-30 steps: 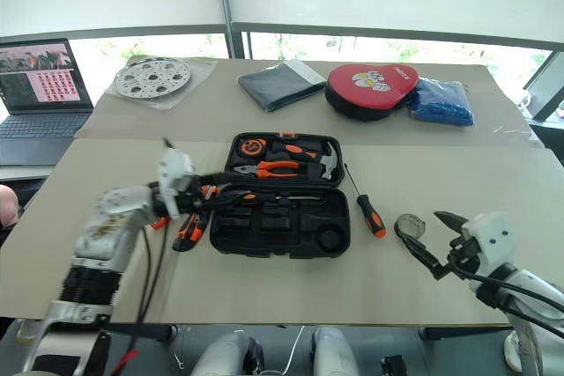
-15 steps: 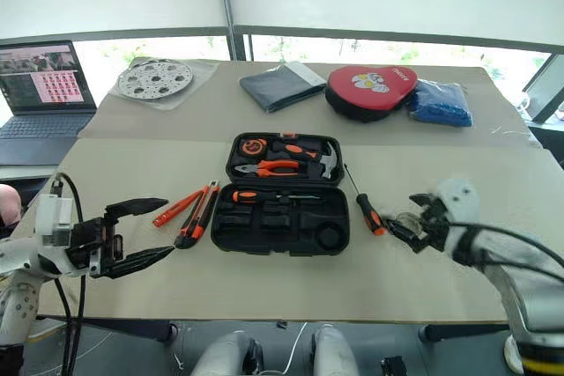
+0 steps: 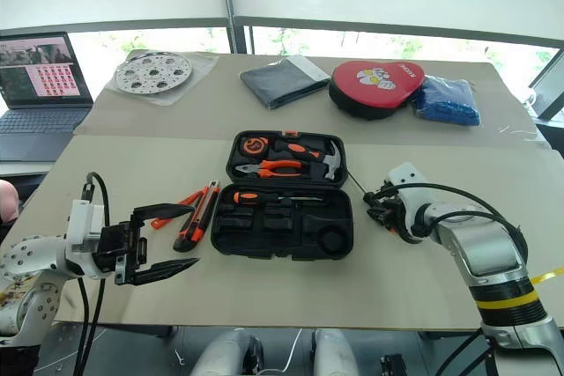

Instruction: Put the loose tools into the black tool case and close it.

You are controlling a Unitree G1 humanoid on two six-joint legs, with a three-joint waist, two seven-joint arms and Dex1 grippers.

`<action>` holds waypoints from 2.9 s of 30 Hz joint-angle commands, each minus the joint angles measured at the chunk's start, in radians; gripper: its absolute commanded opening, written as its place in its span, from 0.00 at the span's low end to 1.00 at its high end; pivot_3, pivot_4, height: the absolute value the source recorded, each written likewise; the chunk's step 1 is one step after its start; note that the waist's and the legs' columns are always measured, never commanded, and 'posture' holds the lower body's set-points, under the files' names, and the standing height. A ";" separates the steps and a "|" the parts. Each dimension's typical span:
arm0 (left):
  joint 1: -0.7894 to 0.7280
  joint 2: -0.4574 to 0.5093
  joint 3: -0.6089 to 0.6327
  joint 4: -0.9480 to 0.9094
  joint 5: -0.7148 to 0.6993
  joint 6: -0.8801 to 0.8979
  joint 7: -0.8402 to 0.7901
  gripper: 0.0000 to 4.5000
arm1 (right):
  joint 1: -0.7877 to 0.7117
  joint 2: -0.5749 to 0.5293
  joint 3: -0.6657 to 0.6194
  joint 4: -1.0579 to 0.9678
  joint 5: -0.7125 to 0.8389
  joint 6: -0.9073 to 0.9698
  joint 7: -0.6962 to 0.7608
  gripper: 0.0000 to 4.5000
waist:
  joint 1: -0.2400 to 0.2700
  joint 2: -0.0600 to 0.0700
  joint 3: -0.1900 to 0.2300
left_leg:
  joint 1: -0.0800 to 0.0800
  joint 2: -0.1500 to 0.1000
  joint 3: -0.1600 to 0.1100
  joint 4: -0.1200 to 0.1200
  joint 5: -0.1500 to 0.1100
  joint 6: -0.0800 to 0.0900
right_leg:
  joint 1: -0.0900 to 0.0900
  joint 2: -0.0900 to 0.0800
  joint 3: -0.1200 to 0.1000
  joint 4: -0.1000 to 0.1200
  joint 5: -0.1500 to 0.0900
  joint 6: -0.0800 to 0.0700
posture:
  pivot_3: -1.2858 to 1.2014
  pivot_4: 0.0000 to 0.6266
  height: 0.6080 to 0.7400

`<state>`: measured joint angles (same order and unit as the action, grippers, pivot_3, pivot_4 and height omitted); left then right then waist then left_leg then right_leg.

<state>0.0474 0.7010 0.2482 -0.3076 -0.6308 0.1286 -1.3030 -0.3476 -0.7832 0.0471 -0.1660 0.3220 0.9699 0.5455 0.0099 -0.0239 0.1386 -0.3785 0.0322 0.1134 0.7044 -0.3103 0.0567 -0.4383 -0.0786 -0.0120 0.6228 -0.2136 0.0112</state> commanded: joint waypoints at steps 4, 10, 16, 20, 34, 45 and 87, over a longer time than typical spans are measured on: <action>-0.026 -0.019 0.028 -0.059 -0.080 0.039 0.076 1.00 | -0.048 0.020 -0.165 -0.026 -0.026 -0.069 -0.080 0.24 | -0.001 0.000 0.000 | 0.000 0.000 0.000 0.000 0.000 -0.001 | -0.001 0.000 0.000 0.001 0.000 0.000 | 0.52 0.24 1.00; 0.011 -0.018 0.058 -0.081 -0.094 0.054 0.128 1.00 | -0.201 0.000 -0.049 -0.038 0.014 -0.335 0.226 0.24 | -0.026 0.000 0.000 | 0.002 0.001 0.000 -0.001 0.001 -0.002 | -0.001 0.002 0.001 0.002 0.000 0.000 | 0.52 0.24 1.00; 0.136 0.012 0.097 -0.004 0.037 -0.061 0.099 1.00 | -0.376 0.027 0.236 0.046 -0.068 -0.493 0.547 0.24 | -0.030 0.000 0.001 | 0.007 0.001 0.000 -0.007 0.002 -0.004 | 0.000 0.002 0.000 0.002 -0.001 -0.002 | 0.52 0.24 1.00; 0.196 0.015 0.119 -0.015 0.059 -0.078 0.112 1.00 | -0.429 0.036 0.360 0.125 -0.181 -0.542 0.611 0.24 | -0.017 0.000 0.001 | 0.005 0.001 0.001 -0.006 0.002 -0.004 | -0.001 0.000 -0.001 0.002 -0.001 -0.003 | 0.52 0.24 1.00; 0.229 0.011 0.100 -0.093 0.037 -0.049 0.166 1.00 | -0.415 0.068 0.463 0.227 -0.369 -0.592 0.660 0.24 | -0.021 0.000 0.001 | 0.005 0.001 0.001 -0.006 0.005 -0.010 | -0.001 0.000 -0.002 0.003 -0.001 -0.003 | 0.52 0.24 1.00; 0.176 0.021 0.097 -0.075 0.040 -0.025 0.174 1.00 | -0.440 0.107 0.391 0.251 -0.324 -0.668 0.727 0.82 | -0.022 0.000 0.001 | 0.006 0.001 0.001 -0.007 0.006 -0.011 | -0.001 0.000 -0.002 0.003 -0.002 -0.003 | 0.52 0.24 1.00; 0.425 0.011 0.436 0.090 0.082 0.146 0.414 1.00 | -0.091 0.206 -0.017 0.185 0.004 -0.673 0.611 0.34 | -0.014 0.000 0.001 | 0.009 0.004 0.000 -0.009 0.005 -0.011 | -0.001 0.001 -0.003 0.007 -0.001 -0.008 | 0.52 0.24 1.00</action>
<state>0.4451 0.6979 0.6208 -0.2658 -0.5920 0.2285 -0.9643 -0.4885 -0.5291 0.1077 0.0806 0.2899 0.2615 1.1657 -0.0043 -0.0242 0.1396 -0.3694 0.0358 0.1134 0.6951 -0.3062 0.0476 -0.4387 -0.0781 -0.0151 0.6285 -0.2143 0.0029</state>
